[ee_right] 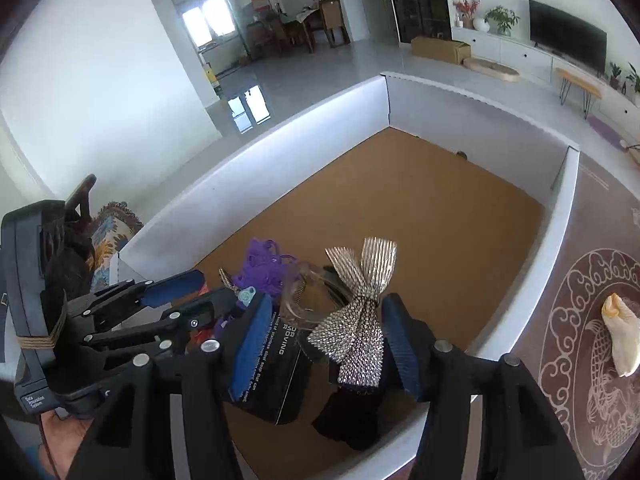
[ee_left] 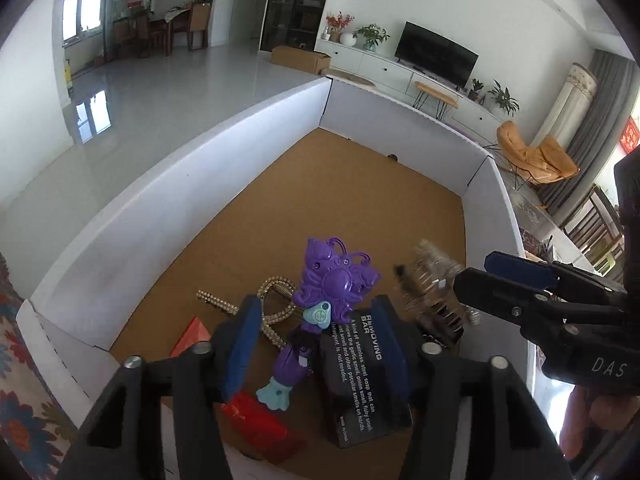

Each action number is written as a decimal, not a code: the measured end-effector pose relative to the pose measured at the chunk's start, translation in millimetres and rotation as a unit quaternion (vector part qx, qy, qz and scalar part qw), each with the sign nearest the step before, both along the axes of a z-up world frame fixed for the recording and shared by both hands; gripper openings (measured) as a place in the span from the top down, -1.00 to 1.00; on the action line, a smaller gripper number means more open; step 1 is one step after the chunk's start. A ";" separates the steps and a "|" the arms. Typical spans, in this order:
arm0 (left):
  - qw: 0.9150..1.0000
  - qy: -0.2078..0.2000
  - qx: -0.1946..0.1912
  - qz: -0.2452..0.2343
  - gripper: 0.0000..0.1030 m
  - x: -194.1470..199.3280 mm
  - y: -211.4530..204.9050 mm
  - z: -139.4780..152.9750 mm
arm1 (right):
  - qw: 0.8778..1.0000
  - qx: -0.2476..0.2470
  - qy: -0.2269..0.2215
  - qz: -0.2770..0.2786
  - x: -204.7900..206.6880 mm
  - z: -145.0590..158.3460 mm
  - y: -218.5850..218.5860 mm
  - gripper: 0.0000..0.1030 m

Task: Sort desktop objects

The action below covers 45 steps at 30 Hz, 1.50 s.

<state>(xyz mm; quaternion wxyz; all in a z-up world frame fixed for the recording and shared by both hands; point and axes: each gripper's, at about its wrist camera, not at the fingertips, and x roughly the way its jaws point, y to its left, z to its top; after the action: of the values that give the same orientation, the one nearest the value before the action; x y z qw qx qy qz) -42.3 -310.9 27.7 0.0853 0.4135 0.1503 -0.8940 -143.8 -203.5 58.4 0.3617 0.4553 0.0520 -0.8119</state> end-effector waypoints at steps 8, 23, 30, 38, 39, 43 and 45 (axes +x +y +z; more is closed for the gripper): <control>0.994 0.093 -0.018 -0.062 -0.54 18.5 76.3 49.1 | 0.992 -0.053 0.102 -0.058 27.2 38.2 96.4 -0.86; 0.958 0.045 -0.032 -0.280 -1.00 -11.6 344.8 -44.2 | 0.920 0.166 0.056 -0.352 72.0 -87.1 447.3 -1.00; 0.970 -0.021 -0.049 -0.236 -1.00 -51.5 335.9 -80.1 | 0.915 0.125 0.029 -0.382 75.4 -93.1 460.7 -1.00; 0.960 -0.027 -0.099 -0.259 -1.00 -54.5 350.7 -86.8 | 0.911 0.128 0.029 -0.392 52.9 -97.2 437.5 -1.00; 0.960 -0.028 -0.100 -0.259 -1.00 -54.6 350.2 -87.0 | 0.911 0.128 0.029 -0.392 52.9 -97.0 437.2 -1.00; 0.960 -0.028 -0.099 -0.259 -1.00 -54.6 349.2 -86.6 | 0.911 0.128 0.029 -0.392 53.2 -96.8 437.4 -1.00; 0.960 -0.028 -0.099 -0.259 -1.00 -54.4 348.9 -86.8 | 0.911 0.128 0.029 -0.392 53.2 -96.8 437.4 -1.00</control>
<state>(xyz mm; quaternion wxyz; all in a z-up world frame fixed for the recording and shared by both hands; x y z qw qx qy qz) -96.7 38.1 -59.1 -0.1044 0.4522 -0.0540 -0.8841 -90.6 233.8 -38.4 -0.0488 0.4580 -0.0166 -0.8875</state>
